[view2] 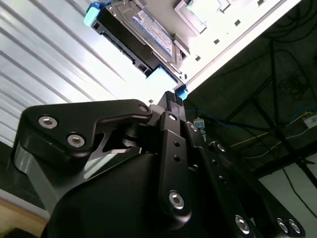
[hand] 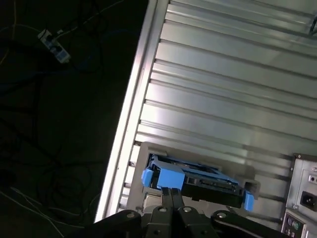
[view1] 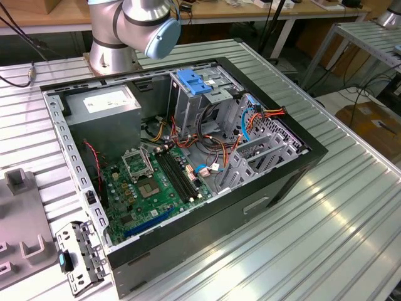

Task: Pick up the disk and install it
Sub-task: 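Pick up the disk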

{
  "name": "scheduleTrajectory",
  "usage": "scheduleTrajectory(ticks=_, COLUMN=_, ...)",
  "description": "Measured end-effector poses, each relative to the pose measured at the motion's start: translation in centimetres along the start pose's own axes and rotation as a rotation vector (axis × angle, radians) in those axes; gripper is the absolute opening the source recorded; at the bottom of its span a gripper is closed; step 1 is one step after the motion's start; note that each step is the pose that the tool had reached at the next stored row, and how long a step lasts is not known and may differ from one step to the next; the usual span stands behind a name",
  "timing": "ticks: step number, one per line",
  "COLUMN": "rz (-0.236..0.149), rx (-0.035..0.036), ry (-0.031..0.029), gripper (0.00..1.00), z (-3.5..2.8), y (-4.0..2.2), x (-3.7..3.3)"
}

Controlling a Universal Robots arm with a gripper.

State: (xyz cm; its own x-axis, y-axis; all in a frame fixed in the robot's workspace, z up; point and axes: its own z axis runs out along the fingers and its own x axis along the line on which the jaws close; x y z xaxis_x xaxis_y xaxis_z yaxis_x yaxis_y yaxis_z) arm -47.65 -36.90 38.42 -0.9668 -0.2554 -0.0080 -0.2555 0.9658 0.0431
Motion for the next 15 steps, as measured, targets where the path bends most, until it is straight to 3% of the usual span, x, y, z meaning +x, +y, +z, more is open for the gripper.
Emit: scheduleTrajectory(ticks=15, rz=-0.302, rx=-0.0024, ry=0.0131, gripper=0.11, z=0.0, y=0.0, x=0.0)
